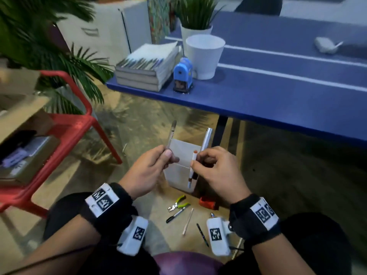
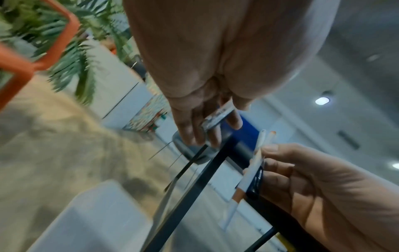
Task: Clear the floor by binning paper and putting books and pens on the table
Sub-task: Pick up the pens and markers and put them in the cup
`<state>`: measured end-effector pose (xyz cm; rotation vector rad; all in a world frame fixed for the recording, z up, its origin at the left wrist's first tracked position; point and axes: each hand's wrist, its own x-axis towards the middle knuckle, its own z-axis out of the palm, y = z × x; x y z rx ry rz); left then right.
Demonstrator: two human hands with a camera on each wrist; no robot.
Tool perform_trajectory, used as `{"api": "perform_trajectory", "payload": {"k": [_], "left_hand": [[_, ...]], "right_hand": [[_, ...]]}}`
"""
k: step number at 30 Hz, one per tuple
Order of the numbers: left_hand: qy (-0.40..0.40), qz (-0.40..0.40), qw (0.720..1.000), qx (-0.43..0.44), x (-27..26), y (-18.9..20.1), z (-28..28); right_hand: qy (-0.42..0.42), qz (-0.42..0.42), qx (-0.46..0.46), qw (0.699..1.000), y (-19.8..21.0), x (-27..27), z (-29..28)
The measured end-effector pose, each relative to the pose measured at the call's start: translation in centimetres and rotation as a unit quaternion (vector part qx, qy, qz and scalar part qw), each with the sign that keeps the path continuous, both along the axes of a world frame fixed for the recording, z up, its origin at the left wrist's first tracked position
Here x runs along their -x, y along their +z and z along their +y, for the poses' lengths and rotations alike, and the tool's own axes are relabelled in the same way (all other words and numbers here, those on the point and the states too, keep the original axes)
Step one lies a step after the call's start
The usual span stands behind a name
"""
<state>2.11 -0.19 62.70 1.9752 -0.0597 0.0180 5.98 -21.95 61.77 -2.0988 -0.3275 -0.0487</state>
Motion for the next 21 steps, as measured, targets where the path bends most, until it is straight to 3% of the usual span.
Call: {"api": "perform_trajectory", "payload": {"k": [2,4,6,10,12,16,21], "left_hand": [[0.009,-0.099,0.982,-0.162,0.3,3.7,0.2],[0.048,-0.171,0.956,-0.235,0.2,7.8,-0.2],[0.08,-0.225,0.941,-0.239,-0.4,11.6,-1.1],[0.099,-0.273,0.941,-0.172,-4.5,18.7,-2.0],[0.112,-0.274,0.932,-0.21,-8.1,22.3,-2.5],[0.086,-0.174,0.944,-0.268,-17.2,27.7,-3.1],[0.126,-0.115,0.893,-0.417,-25.1,29.1,-4.6]], "right_hand": [[0.012,-0.026,-0.006,1.0,3.9,0.1,0.0],[0.014,-0.06,-0.012,0.998,7.4,-0.1,-0.1],[0.005,-0.089,-0.023,0.996,10.3,-0.6,-0.4],[-0.01,-0.121,-0.036,0.992,14.1,-1.1,-1.7],[-0.013,-0.111,-0.058,0.992,14.9,-0.9,-2.5],[-0.025,-0.104,-0.074,0.992,14.8,-0.4,-3.7],[-0.031,-0.098,-0.056,0.993,14.8,-0.4,-4.3]]}}
